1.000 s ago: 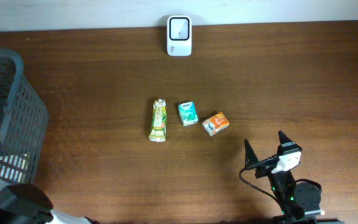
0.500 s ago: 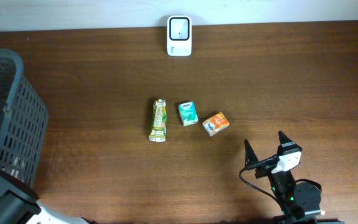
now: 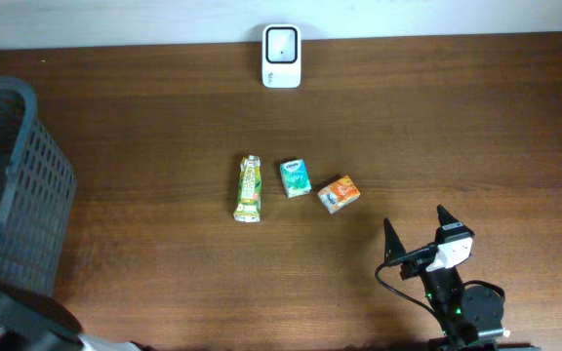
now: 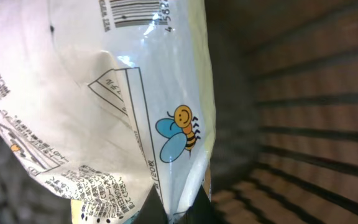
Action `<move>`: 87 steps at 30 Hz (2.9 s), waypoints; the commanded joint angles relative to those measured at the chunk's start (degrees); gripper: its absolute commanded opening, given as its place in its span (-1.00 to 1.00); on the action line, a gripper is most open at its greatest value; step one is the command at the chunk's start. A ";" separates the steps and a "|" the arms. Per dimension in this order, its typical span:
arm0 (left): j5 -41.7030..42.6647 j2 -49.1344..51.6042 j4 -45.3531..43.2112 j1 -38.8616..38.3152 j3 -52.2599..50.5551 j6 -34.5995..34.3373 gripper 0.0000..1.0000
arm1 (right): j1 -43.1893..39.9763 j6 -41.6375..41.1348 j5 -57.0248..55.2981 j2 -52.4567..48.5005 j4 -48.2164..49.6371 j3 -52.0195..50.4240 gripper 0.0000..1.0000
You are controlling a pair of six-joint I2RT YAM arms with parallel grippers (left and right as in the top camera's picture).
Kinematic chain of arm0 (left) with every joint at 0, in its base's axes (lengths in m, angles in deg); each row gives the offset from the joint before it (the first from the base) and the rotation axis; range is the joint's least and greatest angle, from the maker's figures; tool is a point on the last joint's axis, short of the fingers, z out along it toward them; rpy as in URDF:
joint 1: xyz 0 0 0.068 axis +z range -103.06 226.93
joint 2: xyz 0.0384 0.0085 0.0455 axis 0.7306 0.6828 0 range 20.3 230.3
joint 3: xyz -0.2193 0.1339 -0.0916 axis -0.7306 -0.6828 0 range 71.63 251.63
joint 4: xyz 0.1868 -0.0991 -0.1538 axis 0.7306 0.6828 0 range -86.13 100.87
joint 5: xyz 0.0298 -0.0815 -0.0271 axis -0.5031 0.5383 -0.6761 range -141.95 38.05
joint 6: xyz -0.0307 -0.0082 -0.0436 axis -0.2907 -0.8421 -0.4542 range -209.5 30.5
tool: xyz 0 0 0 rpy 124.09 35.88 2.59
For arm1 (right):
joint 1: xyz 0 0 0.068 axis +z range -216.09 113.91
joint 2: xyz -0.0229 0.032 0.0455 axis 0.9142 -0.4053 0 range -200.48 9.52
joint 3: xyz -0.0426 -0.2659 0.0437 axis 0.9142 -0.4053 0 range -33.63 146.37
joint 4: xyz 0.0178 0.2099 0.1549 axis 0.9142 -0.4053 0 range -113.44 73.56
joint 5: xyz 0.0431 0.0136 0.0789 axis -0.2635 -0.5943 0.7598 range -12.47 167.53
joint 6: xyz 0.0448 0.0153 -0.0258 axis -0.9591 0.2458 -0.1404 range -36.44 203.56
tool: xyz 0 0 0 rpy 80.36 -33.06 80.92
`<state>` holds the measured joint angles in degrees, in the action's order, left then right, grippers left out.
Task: Scan the item barcode
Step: 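Grasp the white-and-yellow snack bag in the basket with the left gripper, then place the white snack bag left of the items and retract the left arm, then reach the right gripper to the orange tissue pack and grasp it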
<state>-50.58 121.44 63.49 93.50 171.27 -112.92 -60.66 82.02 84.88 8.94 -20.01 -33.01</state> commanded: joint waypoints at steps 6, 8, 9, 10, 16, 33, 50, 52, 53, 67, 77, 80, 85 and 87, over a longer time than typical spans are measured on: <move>-4.83 -23.02 0.61 -33.18 4.37 7.76 -1.00 | 0.28 -0.61 -0.09 0.37 -0.28 -0.31 0.97; -5.05 -18.80 2.51 -45.22 2.64 9.44 -1.00 | 0.28 -0.61 -0.09 0.37 -0.28 -0.31 0.97; -6.84 -15.63 3.04 -50.53 1.01 9.64 -1.00 | 0.28 -0.61 -0.09 0.37 -0.28 -0.31 0.97; -8.83 -12.90 4.13 -53.53 0.13 9.64 -1.00 | 0.28 -0.61 -0.09 0.37 -0.28 -0.31 0.97; -12.90 6.51 10.25 -59.49 -5.03 9.57 -1.00 | 0.28 -0.61 -0.09 0.37 -0.28 -0.31 0.97; -11.74 8.44 -13.53 -74.66 -20.98 17.27 0.99 | 0.28 -0.61 -0.09 0.37 -0.28 -0.31 0.97; -9.05 9.11 -11.78 -56.41 -26.10 1.57 -1.00 | 0.28 -0.61 -0.09 0.37 -0.28 -0.31 0.97; -7.56 9.11 -14.32 -59.58 -26.10 1.60 -1.00 | 0.28 -0.61 -0.09 0.37 -0.28 -0.31 0.97; -7.10 9.11 -15.74 -61.92 -26.10 1.57 -1.00 | 0.28 -0.61 -0.09 0.37 -0.28 -0.31 0.97; -11.28 -9.70 -5.90 -54.38 -9.51 21.18 -0.81 | 0.28 -0.61 -0.13 0.37 -0.28 -0.31 0.97; -7.58 -18.99 -5.90 -35.89 -6.88 21.16 0.98 | 0.22 -5.42 5.18 -0.07 -0.44 0.26 0.97; -7.58 -18.99 -5.90 -35.89 -6.88 21.16 0.98 | 0.22 -5.86 7.21 -7.67 -5.44 8.72 0.97; -7.58 -18.99 -5.90 -35.89 -6.88 21.16 0.98 | 0.22 -5.86 9.46 -35.30 -27.67 36.02 0.97; -7.58 -18.99 -5.90 -35.89 -6.88 21.16 0.98 | 0.24 -5.88 12.98 -47.56 -35.76 44.92 0.97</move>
<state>-58.54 102.69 57.67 57.33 163.66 -92.09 -60.68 76.21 93.98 -29.26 -51.18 4.85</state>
